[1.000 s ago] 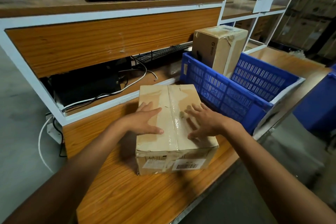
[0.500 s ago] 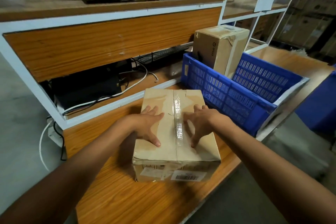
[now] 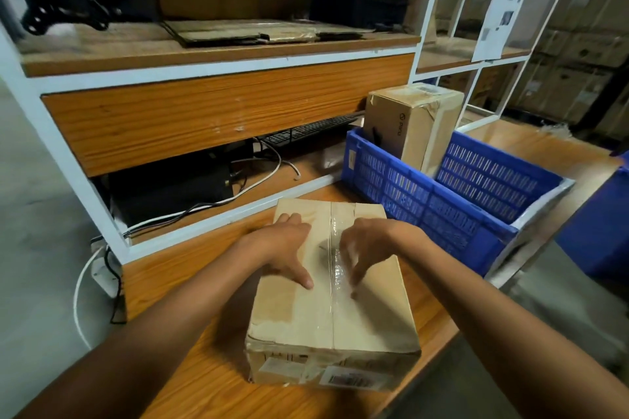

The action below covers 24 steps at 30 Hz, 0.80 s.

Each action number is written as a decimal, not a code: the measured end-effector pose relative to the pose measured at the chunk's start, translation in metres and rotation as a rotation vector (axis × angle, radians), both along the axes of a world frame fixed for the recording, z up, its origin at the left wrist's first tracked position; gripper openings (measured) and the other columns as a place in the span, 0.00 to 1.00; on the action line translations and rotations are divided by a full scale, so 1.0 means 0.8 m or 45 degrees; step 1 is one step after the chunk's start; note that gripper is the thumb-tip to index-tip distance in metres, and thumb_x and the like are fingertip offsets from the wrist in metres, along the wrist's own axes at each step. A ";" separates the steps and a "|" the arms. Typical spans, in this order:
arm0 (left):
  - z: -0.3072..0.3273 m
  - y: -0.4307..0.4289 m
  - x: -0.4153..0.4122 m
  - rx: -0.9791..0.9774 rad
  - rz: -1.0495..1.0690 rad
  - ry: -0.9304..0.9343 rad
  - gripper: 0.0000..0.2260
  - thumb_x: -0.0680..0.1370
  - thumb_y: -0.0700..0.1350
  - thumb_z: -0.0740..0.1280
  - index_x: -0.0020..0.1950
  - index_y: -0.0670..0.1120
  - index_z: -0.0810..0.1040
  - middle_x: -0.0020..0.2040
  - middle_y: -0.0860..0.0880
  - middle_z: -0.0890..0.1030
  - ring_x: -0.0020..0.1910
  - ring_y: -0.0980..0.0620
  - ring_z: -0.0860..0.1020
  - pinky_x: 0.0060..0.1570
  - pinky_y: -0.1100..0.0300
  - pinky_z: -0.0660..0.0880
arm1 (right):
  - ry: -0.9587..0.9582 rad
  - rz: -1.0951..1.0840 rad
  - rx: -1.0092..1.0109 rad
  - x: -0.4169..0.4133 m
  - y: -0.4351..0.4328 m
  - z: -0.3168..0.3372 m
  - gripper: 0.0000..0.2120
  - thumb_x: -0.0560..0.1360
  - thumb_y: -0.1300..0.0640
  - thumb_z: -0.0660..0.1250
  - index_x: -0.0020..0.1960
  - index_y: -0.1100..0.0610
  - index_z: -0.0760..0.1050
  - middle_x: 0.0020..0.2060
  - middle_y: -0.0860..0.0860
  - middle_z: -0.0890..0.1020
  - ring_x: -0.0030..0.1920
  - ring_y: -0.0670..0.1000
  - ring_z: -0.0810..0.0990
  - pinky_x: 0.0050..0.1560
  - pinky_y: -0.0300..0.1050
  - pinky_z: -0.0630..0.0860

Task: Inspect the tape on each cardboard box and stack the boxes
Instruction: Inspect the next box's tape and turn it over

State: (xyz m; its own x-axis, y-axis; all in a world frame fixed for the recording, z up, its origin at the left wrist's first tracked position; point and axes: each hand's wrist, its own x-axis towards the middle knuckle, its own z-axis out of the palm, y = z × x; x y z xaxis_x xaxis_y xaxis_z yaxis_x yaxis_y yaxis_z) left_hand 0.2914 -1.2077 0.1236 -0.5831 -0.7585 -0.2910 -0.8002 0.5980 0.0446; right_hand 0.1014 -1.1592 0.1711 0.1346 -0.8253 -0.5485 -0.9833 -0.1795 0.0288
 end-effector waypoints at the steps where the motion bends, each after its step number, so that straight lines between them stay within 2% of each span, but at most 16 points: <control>1: -0.003 -0.002 -0.002 0.011 0.009 0.027 0.55 0.65 0.69 0.75 0.81 0.48 0.52 0.80 0.45 0.54 0.78 0.43 0.54 0.76 0.45 0.58 | -0.016 -0.020 -0.023 0.001 -0.003 0.001 0.34 0.70 0.40 0.76 0.71 0.51 0.72 0.67 0.52 0.74 0.62 0.53 0.73 0.60 0.47 0.74; 3: -0.014 -0.006 -0.005 0.075 0.018 0.020 0.58 0.66 0.71 0.72 0.82 0.49 0.41 0.82 0.47 0.39 0.81 0.45 0.40 0.79 0.45 0.46 | -0.021 -0.095 -0.081 0.003 -0.007 -0.008 0.43 0.66 0.34 0.76 0.75 0.47 0.66 0.70 0.54 0.69 0.67 0.57 0.70 0.64 0.53 0.73; 5: -0.028 -0.008 -0.007 0.091 0.002 -0.027 0.57 0.68 0.73 0.68 0.81 0.50 0.36 0.80 0.48 0.32 0.79 0.47 0.33 0.78 0.45 0.38 | 0.052 -0.106 -0.152 0.000 -0.008 -0.028 0.51 0.61 0.29 0.76 0.77 0.44 0.59 0.72 0.55 0.64 0.70 0.60 0.65 0.65 0.60 0.71; 8: -0.040 -0.009 -0.008 0.072 0.002 -0.053 0.56 0.69 0.73 0.66 0.81 0.50 0.34 0.79 0.48 0.30 0.78 0.47 0.31 0.77 0.45 0.35 | 0.080 -0.088 -0.197 -0.005 -0.009 -0.045 0.54 0.59 0.26 0.75 0.78 0.43 0.57 0.73 0.54 0.63 0.70 0.60 0.64 0.64 0.61 0.71; 10: -0.035 -0.013 -0.010 0.106 0.001 -0.058 0.58 0.68 0.73 0.68 0.81 0.50 0.35 0.80 0.49 0.31 0.78 0.46 0.31 0.77 0.44 0.36 | 0.069 -0.088 -0.164 -0.006 -0.017 -0.038 0.53 0.59 0.28 0.77 0.77 0.43 0.58 0.73 0.55 0.63 0.70 0.60 0.64 0.64 0.61 0.72; 13: -0.023 -0.028 -0.018 0.130 0.029 0.009 0.57 0.67 0.72 0.70 0.82 0.51 0.38 0.81 0.49 0.34 0.79 0.47 0.34 0.78 0.42 0.41 | -0.013 -0.149 -0.115 -0.004 -0.035 -0.023 0.50 0.61 0.34 0.79 0.77 0.41 0.60 0.74 0.54 0.61 0.72 0.61 0.62 0.67 0.62 0.72; 15: -0.028 -0.035 -0.026 0.068 0.080 0.087 0.53 0.71 0.73 0.65 0.82 0.51 0.40 0.81 0.48 0.36 0.80 0.47 0.36 0.78 0.42 0.41 | 0.025 -0.134 -0.135 -0.002 -0.042 -0.023 0.54 0.61 0.35 0.80 0.79 0.43 0.56 0.76 0.55 0.58 0.75 0.62 0.58 0.70 0.63 0.68; 17: -0.041 -0.034 -0.033 -0.046 0.090 0.046 0.49 0.74 0.74 0.58 0.82 0.50 0.40 0.81 0.48 0.36 0.80 0.47 0.37 0.78 0.42 0.40 | 0.070 -0.070 -0.124 -0.003 -0.043 -0.033 0.56 0.63 0.35 0.79 0.81 0.47 0.52 0.77 0.54 0.56 0.75 0.61 0.57 0.72 0.62 0.65; 20: -0.047 -0.034 -0.035 -0.102 0.086 0.012 0.44 0.76 0.72 0.55 0.82 0.49 0.43 0.82 0.47 0.40 0.81 0.46 0.40 0.78 0.42 0.42 | 0.035 -0.100 -0.098 -0.009 -0.049 -0.040 0.57 0.62 0.34 0.79 0.81 0.44 0.51 0.78 0.53 0.55 0.76 0.62 0.57 0.72 0.64 0.66; 22: -0.032 -0.042 -0.036 -0.097 0.084 0.108 0.36 0.80 0.67 0.56 0.82 0.50 0.53 0.82 0.46 0.51 0.80 0.44 0.50 0.77 0.43 0.52 | -0.003 -0.125 -0.086 -0.015 -0.058 -0.032 0.54 0.62 0.35 0.79 0.80 0.43 0.54 0.76 0.54 0.58 0.74 0.62 0.60 0.70 0.63 0.69; 24: -0.020 -0.052 -0.037 -0.157 0.089 0.272 0.24 0.83 0.58 0.58 0.75 0.49 0.68 0.74 0.46 0.68 0.73 0.45 0.66 0.70 0.45 0.67 | -0.049 -0.136 -0.109 -0.015 -0.066 -0.026 0.51 0.63 0.35 0.79 0.79 0.42 0.57 0.74 0.54 0.62 0.72 0.61 0.64 0.68 0.61 0.71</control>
State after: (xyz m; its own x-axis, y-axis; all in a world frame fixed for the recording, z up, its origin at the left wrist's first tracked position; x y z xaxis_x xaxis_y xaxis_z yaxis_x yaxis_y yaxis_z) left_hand 0.2615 -1.2494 0.1077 -0.5666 -0.8210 -0.0700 -0.8199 0.5532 0.1473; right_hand 0.0894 -1.2121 0.1501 0.0634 -0.8796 -0.4715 -0.9974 -0.0726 0.0014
